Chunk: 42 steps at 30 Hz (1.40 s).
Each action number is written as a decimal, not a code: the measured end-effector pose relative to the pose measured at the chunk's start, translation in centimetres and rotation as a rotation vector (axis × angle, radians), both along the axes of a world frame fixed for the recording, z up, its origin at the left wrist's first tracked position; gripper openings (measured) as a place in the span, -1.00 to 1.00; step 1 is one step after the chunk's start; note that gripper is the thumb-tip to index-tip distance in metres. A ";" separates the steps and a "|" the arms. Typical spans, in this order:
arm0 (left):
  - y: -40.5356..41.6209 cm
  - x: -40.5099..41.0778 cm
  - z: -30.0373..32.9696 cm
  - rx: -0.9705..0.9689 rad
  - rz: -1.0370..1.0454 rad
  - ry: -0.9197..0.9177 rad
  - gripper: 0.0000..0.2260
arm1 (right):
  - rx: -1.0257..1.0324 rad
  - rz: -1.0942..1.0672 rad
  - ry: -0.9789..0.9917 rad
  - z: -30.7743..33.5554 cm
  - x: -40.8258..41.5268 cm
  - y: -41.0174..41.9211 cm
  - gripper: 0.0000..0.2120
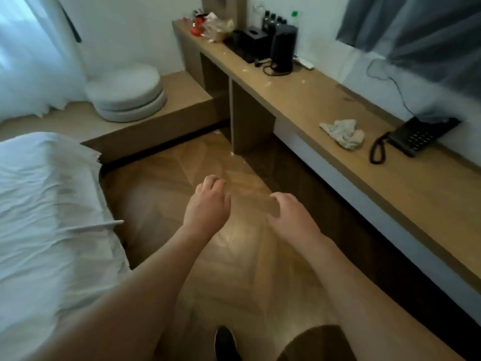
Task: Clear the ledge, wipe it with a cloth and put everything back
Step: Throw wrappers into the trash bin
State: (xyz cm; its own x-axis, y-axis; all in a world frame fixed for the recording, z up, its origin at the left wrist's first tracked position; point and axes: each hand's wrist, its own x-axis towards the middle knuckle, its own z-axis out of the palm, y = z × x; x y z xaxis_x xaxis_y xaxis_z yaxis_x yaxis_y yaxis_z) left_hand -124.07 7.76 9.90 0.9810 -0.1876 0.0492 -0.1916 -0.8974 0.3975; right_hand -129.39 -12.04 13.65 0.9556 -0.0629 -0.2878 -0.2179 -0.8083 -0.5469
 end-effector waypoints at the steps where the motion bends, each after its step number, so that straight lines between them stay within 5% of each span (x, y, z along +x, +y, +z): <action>1: 1.6 0.8 0.2 -0.011 0.036 -0.005 -0.65 | -0.005 0.026 -0.013 0.0 1.3 1.5 -0.49; 24: 17.7 34.2 4.0 -0.005 0.416 -0.075 -0.63 | 0.047 0.297 -0.135 2.2 41.2 17.3 -0.49; 42: 37.1 65.1 3.1 0.015 0.382 -0.105 -0.67 | 0.047 0.339 -0.138 1.7 72.1 36.6 -0.50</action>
